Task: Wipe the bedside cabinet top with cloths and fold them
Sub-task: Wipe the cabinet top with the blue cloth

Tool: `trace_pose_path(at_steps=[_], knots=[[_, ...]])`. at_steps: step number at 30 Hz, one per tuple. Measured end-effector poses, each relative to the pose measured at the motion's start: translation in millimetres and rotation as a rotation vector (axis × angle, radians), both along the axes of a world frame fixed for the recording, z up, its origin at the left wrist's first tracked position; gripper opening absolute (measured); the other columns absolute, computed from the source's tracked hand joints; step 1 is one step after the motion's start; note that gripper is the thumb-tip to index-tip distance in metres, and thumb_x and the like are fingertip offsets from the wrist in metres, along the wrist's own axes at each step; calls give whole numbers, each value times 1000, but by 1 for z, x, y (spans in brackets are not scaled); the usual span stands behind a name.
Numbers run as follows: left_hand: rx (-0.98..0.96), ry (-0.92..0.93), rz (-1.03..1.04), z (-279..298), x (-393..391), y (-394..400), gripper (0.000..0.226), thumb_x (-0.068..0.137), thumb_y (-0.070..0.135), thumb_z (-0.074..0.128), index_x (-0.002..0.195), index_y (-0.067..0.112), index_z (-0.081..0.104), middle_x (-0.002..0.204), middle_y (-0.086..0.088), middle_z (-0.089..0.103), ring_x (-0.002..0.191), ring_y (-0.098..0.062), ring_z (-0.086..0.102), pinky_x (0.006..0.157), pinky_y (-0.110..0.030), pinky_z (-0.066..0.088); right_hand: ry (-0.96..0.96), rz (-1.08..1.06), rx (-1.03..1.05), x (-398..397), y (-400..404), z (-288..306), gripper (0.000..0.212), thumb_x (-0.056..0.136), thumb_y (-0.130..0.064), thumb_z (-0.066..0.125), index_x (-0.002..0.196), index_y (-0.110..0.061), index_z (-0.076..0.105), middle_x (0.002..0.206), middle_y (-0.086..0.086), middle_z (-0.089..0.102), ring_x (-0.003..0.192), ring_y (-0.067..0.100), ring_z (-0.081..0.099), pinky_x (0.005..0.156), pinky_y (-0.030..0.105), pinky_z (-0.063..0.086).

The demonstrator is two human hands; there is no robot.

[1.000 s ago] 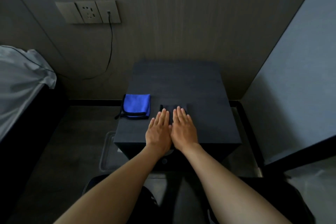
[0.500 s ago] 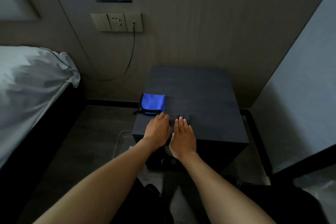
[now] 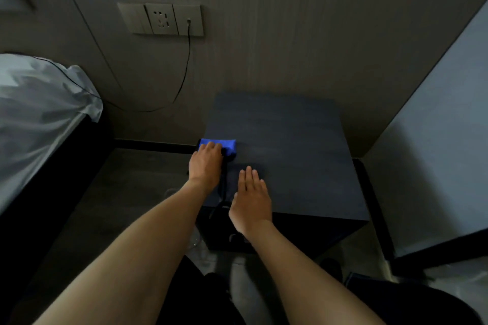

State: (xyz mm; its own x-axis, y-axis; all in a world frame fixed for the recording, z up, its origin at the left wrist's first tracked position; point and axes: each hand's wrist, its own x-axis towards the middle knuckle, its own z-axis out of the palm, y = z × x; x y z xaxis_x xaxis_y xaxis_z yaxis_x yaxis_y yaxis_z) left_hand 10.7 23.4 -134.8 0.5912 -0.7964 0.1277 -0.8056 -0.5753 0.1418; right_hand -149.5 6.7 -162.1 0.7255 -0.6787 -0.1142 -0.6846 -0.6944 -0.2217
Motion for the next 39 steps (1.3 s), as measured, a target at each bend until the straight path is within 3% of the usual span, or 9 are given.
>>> trace_pose_path(at_steps=[8,16,27,39], knots=[[-358,30,89,12,13,-18,11,99,16,50,103,8,57,106,-12,58,97,-30,54,69,-42,50,60,38,-28,60,-51,3,63,104,-28,23,157,-3,-2,165,14,-7,153,26,-6,124,40,1],[-438,32,26,-17,25,-38,12,94,16,52,97,9,60,97,-13,57,88,-33,54,69,-46,49,86,16,-36,118,-134,3,65,102,-29,26,157,-5,2,165,13,-6,153,24,-4,123,38,2],[-409,27,150,-32,23,-49,14,89,25,63,100,16,60,93,-2,57,84,-26,54,64,-38,41,95,12,-62,198,-238,-1,61,104,-26,23,157,-6,2,166,11,-5,153,24,-3,123,39,3],[-222,23,-61,-23,19,-20,12,93,31,55,99,23,61,94,4,55,84,-19,51,67,-36,46,89,130,-52,267,-238,-1,61,104,-28,21,157,-7,0,166,12,-6,153,27,-4,124,41,4]])
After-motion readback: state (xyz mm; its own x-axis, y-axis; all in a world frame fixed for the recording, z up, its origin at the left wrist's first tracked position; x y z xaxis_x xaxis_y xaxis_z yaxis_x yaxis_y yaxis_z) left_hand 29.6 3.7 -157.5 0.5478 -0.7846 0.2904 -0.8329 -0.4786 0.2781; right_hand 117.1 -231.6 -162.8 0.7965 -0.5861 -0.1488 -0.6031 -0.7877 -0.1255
